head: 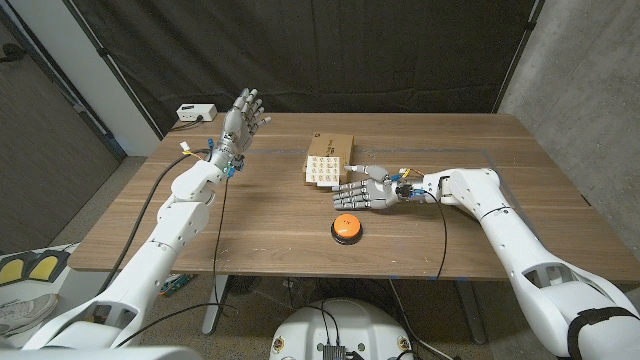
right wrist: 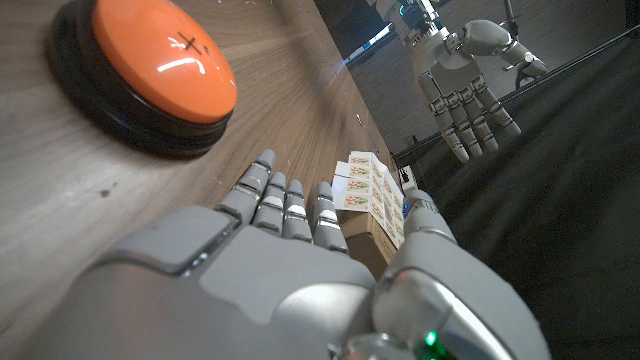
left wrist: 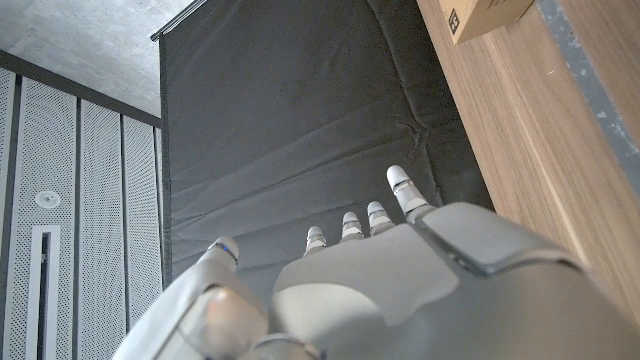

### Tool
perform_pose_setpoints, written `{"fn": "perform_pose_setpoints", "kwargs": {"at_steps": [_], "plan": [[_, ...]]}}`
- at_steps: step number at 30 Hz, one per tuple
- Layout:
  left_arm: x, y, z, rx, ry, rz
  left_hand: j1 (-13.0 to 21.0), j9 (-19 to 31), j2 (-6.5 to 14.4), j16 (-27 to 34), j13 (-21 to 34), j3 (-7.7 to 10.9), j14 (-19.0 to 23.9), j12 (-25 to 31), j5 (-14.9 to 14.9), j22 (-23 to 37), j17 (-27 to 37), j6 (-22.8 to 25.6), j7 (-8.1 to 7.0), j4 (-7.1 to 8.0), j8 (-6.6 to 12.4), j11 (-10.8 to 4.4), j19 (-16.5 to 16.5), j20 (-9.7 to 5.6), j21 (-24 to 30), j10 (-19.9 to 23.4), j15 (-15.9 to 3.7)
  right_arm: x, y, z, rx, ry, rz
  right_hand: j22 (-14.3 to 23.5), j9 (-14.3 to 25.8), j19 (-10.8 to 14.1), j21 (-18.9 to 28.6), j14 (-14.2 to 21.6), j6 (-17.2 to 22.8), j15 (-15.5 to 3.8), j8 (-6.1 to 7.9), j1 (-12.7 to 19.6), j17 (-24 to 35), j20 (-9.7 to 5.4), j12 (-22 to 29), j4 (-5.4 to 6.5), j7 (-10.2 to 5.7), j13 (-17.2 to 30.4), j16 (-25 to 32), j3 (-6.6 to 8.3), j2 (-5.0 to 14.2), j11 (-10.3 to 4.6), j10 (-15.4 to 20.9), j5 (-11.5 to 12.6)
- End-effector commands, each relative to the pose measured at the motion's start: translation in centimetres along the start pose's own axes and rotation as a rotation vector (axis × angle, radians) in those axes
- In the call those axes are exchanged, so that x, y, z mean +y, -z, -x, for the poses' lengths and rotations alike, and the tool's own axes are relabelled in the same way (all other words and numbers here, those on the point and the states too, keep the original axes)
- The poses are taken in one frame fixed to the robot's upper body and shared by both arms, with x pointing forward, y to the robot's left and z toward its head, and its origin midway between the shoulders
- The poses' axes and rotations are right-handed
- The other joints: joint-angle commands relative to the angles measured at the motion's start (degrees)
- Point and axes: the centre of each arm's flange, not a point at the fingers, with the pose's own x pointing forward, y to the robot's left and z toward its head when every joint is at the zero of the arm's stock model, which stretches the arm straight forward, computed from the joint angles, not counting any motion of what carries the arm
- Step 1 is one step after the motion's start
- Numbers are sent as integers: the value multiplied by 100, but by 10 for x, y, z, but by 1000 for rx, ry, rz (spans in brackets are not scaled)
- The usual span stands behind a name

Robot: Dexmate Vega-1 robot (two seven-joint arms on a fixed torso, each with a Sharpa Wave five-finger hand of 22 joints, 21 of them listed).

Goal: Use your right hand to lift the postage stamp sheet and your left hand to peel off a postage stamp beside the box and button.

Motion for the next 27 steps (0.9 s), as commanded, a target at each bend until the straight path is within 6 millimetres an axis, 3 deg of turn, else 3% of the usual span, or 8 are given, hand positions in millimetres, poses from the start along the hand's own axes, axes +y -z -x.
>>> {"fn": "perform_pose_setpoints", "kwargs": {"at_steps": [1,7,8,10,17,24,25,27], "plan": [[-1,-5,-3,-30,0,8,56,29,15,31,29,-15,-73,7,31,20,11,-730,-5,-5,5,6,-627,54,-21,-269,13,4,-17,0,40,19,52,17,29,19,1,-58,-131,11,-25,59,-1,-17,-9,-10,254,19,28,-25,4,37,-110,25],[-2,-9,-2,-53,1,6,60,28,14,45,29,-21,-27,9,32,21,10,-720,-6,-8,7,1,-595,51,-15,-259,-13,4,-25,-2,137,35,99,21,33,463,170,203,-237,95,20,59,-4,2,66,-9,332,16,125,-44,-7,86,-99,22],[-2,-9,-2,-54,-1,6,61,28,14,46,29,-21,-20,14,33,21,10,-717,-3,-9,8,2,-589,51,-13,-246,-16,4,-25,-1,152,47,105,21,34,538,199,236,-239,97,26,54,-3,26,75,-7,337,16,132,-49,-10,95,-86,21],[-1,-9,-2,-58,-4,7,63,28,14,48,29,-22,-13,14,33,21,10,-716,-10,-10,8,3,-582,50,-12,-242,-12,4,-26,0,167,50,112,33,34,950,368,462,-214,106,66,28,-1,99,127,8,385,15,158,-67,-19,102,19,14],[0,-9,-6,-66,6,9,76,27,13,51,30,-25,14,18,37,21,8,-699,5,-19,11,10,-541,64,-5,-224,-19,8,-29,1,228,55,134,39,34,1537,613,773,-217,282,78,-3,2,304,133,23,414,13,166,-88,-33,115,65,-3],[2,-9,-9,-73,12,14,87,26,13,48,30,-27,25,18,39,21,6,-691,11,-27,12,17,-535,70,-9,-217,-27,13,-27,-3,202,41,119,29,33,1398,556,720,-226,264,77,9,-3,272,133,12,419,12,103,-87,-38,117,90,-10],[3,-9,-8,-74,11,14,88,26,13,48,30,-28,25,19,40,21,6,-689,14,-27,12,16,-532,72,-8,-215,-25,14,-26,-5,191,36,106,13,33,1094,428,572,-224,217,80,37,0,114,120,6,420,11,47,-73,-3,116,77,-11],[4,-8,-8,-75,9,16,90,26,13,48,31,-28,29,19,40,20,6,-690,13,-29,11,18,-527,68,-8,-213,-24,14,-25,-7,174,26,99,8,33,932,360,454,-222,144,81,85,-3,-13,116,-11,419,12,23,-50,32,116,74,-5]]}}
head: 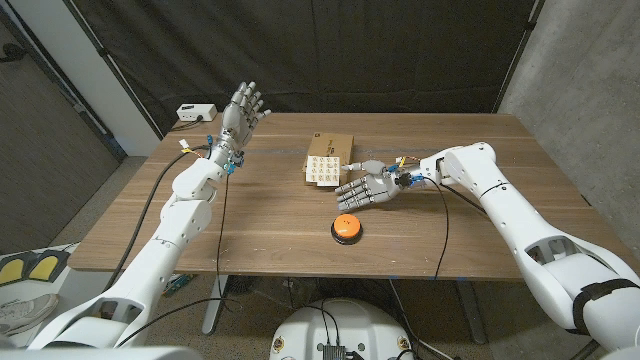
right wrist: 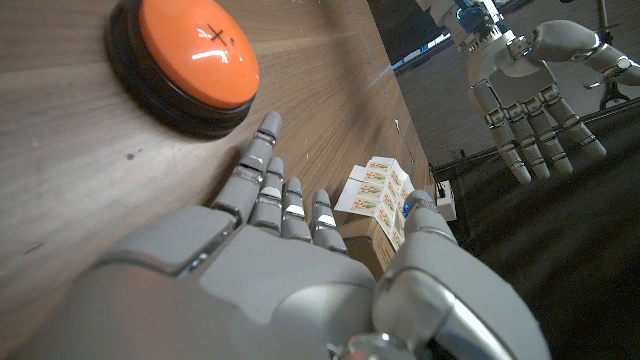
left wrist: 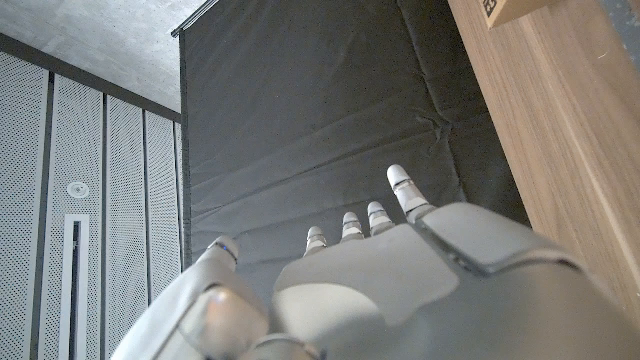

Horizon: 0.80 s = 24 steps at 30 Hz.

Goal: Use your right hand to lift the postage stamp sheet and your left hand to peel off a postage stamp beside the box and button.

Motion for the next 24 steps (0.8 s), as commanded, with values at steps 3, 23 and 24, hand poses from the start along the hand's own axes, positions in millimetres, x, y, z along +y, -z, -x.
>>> {"fn": "perform_pose_setpoints", "kwargs": {"at_steps": [3,23,24], "plan": [[6,0,-2,-15,3,11,71,26,-11,46,31,-7,4,19,42,21,20,-689,16,-9,10,23,-560,37,-10,-209,2,8,-3,-10,-32,-23,-14,-15,32,-586,-258,-435,-44,-148,25,141,8,-308,-21,-51,473,13,-115,28,47,13,-38,3],[16,2,-1,-35,-1,32,94,25,-13,49,32,-15,55,27,48,20,17,-654,21,-25,17,23,-513,51,-10,-168,-4,10,-9,-34,-121,11,-30,-21,32,-1026,-483,-784,-100,-264,47,495,-6,-483,14,-171,451,21,-32,169,136,-26,-194,100],[17,2,-1,-34,-2,31,96,25,-13,49,32,-16,57,28,48,20,17,-652,21,-26,17,23,-511,53,-10,-165,-4,10,-9,-34,-139,18,-32,-18,32,-990,-470,-732,-74,-296,63,580,-8,-509,37,-198,434,21,-21,205,146,-60,-137,115]]}}
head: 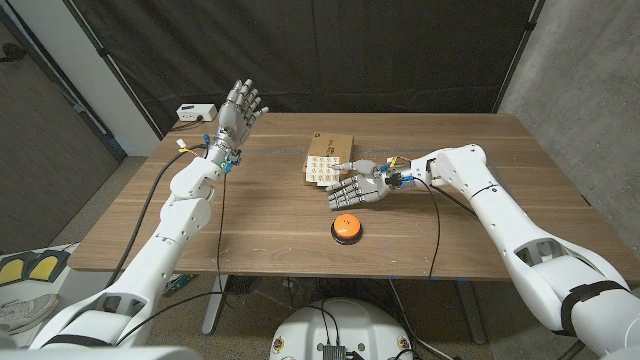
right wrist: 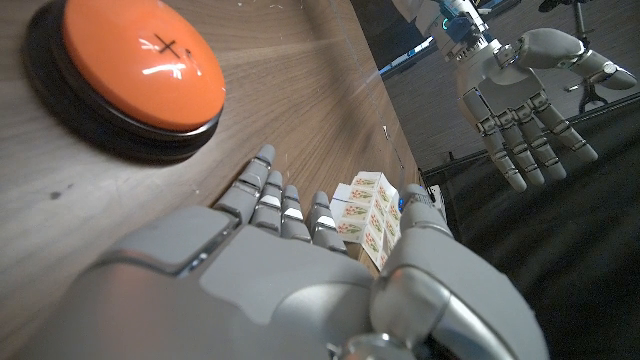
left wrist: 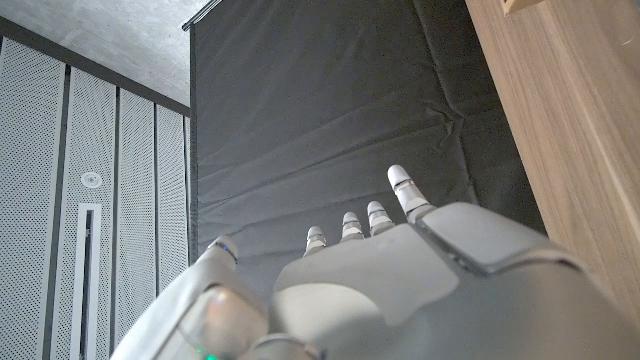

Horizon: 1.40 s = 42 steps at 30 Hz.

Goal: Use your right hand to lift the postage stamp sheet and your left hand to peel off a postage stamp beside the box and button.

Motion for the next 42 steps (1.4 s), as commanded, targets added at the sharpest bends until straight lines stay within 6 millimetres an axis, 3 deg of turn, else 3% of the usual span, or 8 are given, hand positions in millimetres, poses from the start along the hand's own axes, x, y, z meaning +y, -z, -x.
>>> {"fn": "perform_pose_setpoints", "kwargs": {"at_steps": [1,8,13,17,21,29,36,42], "plan": [[8,3,-1,-3,-6,8,67,25,17,51,32,-16,58,28,45,20,16,-653,18,-27,17,24,-483,25,-12,-164,-1,-2,-3,-11,-122,43,-20,20,33,141,46,137,54,-149,67,228,-9,-116,88,-81,415,29,87,94,17,-70,162,58],[11,5,-5,5,2,11,74,24,17,46,32,-19,59,26,47,20,15,-649,16,-31,15,26,-476,22,-15,-160,3,1,-13,5,-126,151,24,71,40,565,253,713,250,-367,152,768,-10,-239,232,-133,234,41,172,248,-79,-252,623,75],[12,6,-10,7,13,13,78,24,16,40,32,-21,52,22,48,19,15,-651,17,-33,13,29,-474,21,-18,-164,2,5,-23,22,-55,211,50,95,44,628,309,766,171,-206,107,685,22,-81,177,-15,309,42,155,174,-110,-82,545,57],[13,8,-13,11,21,19,80,24,16,39,32,-23,55,21,49,19,15,-650,18,-35,12,23,-472,19,-20,-163,3,8,-34,33,14,268,72,104,46,703,353,816,163,-157,100,628,39,-24,165,45,354,42,164,146,-85,-61,542,53],[13,8,-16,11,28,18,83,24,16,35,32,-25,53,19,49,19,15,-652,22,-36,10,28,-475,28,-25,-164,5,11,-46,44,93,302,130,132,50,1085,548,1034,116,-135,74,623,47,-9,156,91,419,41,199,152,6,-14,565,75],[10,7,-25,14,45,9,88,24,16,30,32,-29,50,15,51,19,15,-657,19,-39,5,26,-475,23,-31,-167,9,10,-61,63,151,371,191,240,57,1891,1034,1553,131,-215,71,595,50,56,199,114,467,44,224,126,-23,6,752,91],[3,6,-31,15,60,0,94,24,14,26,33,-33,51,12,52,19,14,-659,14,-43,3,23,-482,27,-39,-168,5,7,-63,81,139,427,207,325,62,2258,1323,1898,308,-244,120,538,53,87,282,127,465,47,232,84,-83,2,1045,84],[-4,4,-35,12,75,-8,101,24,11,21,33,-36,47,7,53,19,14,-662,16,-49,0,15,-485,29,-46,-177,12,3,-64,94,129,477,221,346,63,2378,1413,1987,373,-243,135,527,52,134,297,122,469,47,227,73,-111,6,1112,82]]}}
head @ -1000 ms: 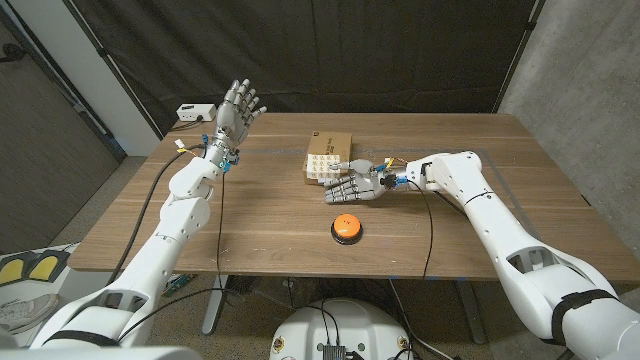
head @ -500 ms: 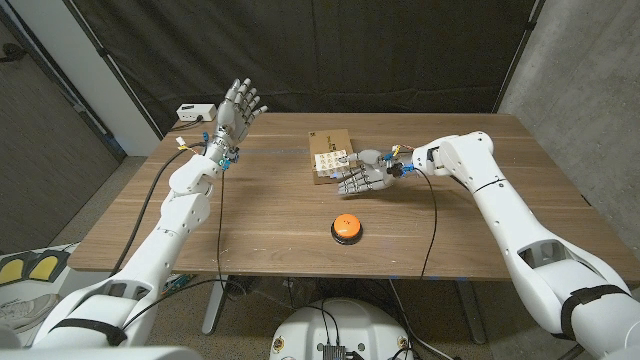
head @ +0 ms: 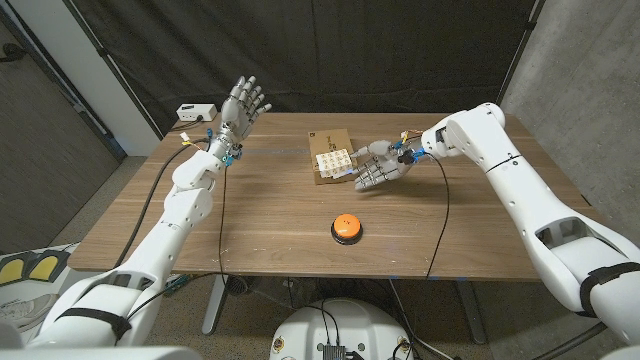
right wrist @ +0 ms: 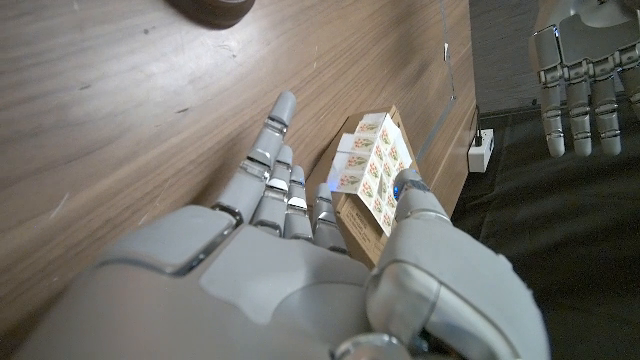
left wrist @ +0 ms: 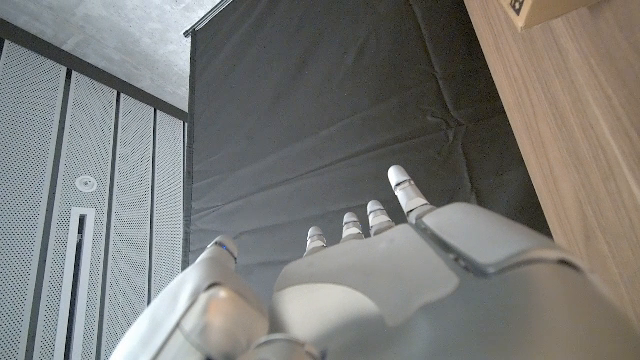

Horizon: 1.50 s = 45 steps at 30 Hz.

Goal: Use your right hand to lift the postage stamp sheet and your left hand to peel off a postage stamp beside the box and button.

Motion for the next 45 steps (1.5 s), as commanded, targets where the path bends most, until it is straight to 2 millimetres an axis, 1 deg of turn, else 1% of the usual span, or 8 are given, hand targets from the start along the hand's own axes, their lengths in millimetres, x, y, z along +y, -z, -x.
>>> {"fn": "perform_pose_setpoints", "kwargs": {"at_steps": [1,4,13,21,26,33,40,45], "plan": [[-10,-2,-10,1,29,-15,62,24,4,20,33,-14,-4,4,31,19,13,-664,15,-27,0,17,-486,28,0,-182,-4,-16,-1,26,12,106,30,35,7,148,119,145,99,0,34,-46,14,43,43,14,418,22,59,-42,-46,-4,87,16],[-12,-3,-12,2,35,-15,66,24,1,20,33,-16,-2,3,32,19,13,-668,14,-30,-3,18,-492,29,-5,-183,-1,-17,1,26,21,112,35,50,7,250,192,210,127,-16,35,-53,14,67,48,10,420,21,53,-47,-61,-2,130,17],[-13,-5,-12,-1,34,-21,80,24,-10,16,33,-22,1,1,33,18,12,-676,12,-42,-7,12,-490,32,-13,-182,2,-20,7,21,88,115,56,87,13,313,302,406,277,1,67,-165,22,81,79,50,432,24,62,-125,-143,3,293,-16],[-13,-8,-13,-8,38,-22,91,23,-19,14,33,-27,4,-3,34,18,12,-674,11,-52,-6,10,-478,36,-15,-185,1,-21,2,9,148,49,93,106,15,378,373,468,324,-13,67,-276,31,80,74,93,441,26,56,-201,-208,11,329,-61],[-12,-9,-12,-12,32,-24,99,23,-25,13,33,-31,7,-3,35,18,12,-672,13,-58,-6,15,-473,38,-18,-183,0,-27,5,-2,152,1,73,116,13,332,379,438,305,-25,48,-302,35,69,41,106,436,24,29,-212,-204,10,276,-76],[-10,-10,-13,-16,30,-20,107,23,-31,12,33,-35,12,0,36,17,12,-664,12,-65,-4,21,-467,38,-20,-171,-4,-33,10,-13,158,-21,52,151,3,20,367,140,183,-2,-35,-252,32,25,-111,59,424,19,-120,-170,-166,-2,9,-90],[-9,-10,-12,-20,32,-17,114,23,-37,15,34,-39,24,0,37,17,12,-662,12,-71,-3,22,-459,39,-22,-167,-10,-39,10,-18,169,-8,51,167,-1,44,435,39,119,-8,-65,-231,30,-41,-207,31,424,15,-137,-160,-174,-6,-203,-94],[-7,-8,-11,-16,30,-13,117,23,-40,17,34,-42,33,0,38,17,12,-658,11,-74,-2,24,-445,35,-20,-164,-14,-41,11,-22,152,-11,34,177,-3,-82,432,-110,77,24,-80,-216,31,-25,-247,15,422,13,-165,-152,-175,0,-314,-95]]}}
